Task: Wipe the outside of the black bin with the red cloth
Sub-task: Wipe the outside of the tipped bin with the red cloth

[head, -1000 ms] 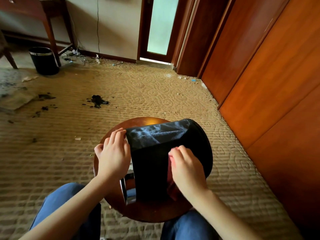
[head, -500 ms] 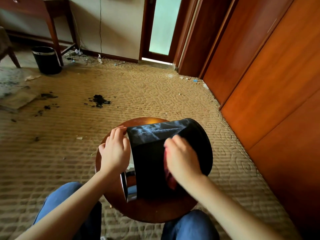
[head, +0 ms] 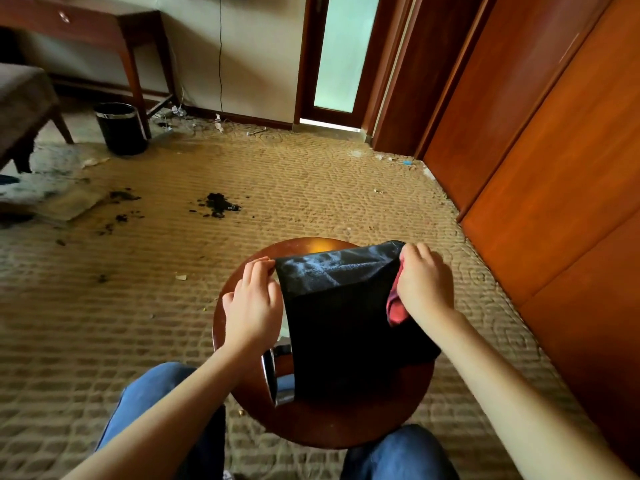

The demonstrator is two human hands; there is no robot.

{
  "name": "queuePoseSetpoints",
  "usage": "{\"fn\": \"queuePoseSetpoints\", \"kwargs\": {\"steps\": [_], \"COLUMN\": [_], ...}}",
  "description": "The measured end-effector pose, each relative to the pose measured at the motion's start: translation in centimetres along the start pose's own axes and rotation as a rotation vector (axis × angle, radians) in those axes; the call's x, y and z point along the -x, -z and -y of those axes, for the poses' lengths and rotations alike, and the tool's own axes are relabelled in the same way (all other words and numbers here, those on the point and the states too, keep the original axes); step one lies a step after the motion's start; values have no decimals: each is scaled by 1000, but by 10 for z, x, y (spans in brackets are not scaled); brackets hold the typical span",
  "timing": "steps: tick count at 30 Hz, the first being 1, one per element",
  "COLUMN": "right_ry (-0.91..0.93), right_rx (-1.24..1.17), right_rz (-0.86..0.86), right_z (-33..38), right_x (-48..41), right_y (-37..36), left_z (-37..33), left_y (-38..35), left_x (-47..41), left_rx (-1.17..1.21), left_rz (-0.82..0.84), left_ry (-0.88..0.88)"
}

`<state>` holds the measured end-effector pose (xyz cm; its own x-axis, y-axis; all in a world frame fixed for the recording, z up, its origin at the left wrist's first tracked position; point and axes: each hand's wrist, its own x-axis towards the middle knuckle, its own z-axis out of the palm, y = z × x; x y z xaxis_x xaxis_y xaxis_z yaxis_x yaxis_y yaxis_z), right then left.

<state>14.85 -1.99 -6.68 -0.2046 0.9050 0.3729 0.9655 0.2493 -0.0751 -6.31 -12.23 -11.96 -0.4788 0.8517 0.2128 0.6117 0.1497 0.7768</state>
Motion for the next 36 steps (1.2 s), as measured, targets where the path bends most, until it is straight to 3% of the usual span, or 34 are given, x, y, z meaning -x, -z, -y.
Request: {"fn": "queuePoseSetpoints", "kwargs": {"steps": [3, 6, 10, 12, 15, 17, 21, 24, 27, 30, 32, 36], "right_ry": [222, 459, 586, 434, 21, -40, 17, 223, 433, 529, 468, 44], "right_rx": [-60, -141, -146, -121, -123, -55, -10, -80, -181, -213, -177, -79], "right_rz": [-60, -17, -49, -56, -25, -2, -49, -128, -73, -51, -22, -12], "right_z": [31, 55, 42, 16, -29, -38, -4, 37, 80, 80, 55, -21], "right_x": [38, 80, 86, 63, 21, 11, 20, 48, 82, 88, 73, 30], "right_y": [3, 8, 8, 4, 1, 0, 3, 4, 6, 9, 8, 2], "left_z": [0, 0, 1, 1, 1, 1, 0, -2, -2, 0, 1, 1], "left_y": [0, 0, 0, 0, -1, -1, -1, -1, -1, 0, -1, -1], "left_x": [0, 4, 11, 13, 13, 13, 11, 8, 6, 7, 8, 6], "left_rx": [31, 29, 19, 14, 15, 21, 27, 31, 23, 3, 3, 22], "left_rz": [-13, -31, -45, -44, -44, -47, -49, -51, -51, -48, -43, -41], "left_ry": [-2, -23, -64, -70, -79, -86, -61, -40, -40, -59, -64, -56]}}
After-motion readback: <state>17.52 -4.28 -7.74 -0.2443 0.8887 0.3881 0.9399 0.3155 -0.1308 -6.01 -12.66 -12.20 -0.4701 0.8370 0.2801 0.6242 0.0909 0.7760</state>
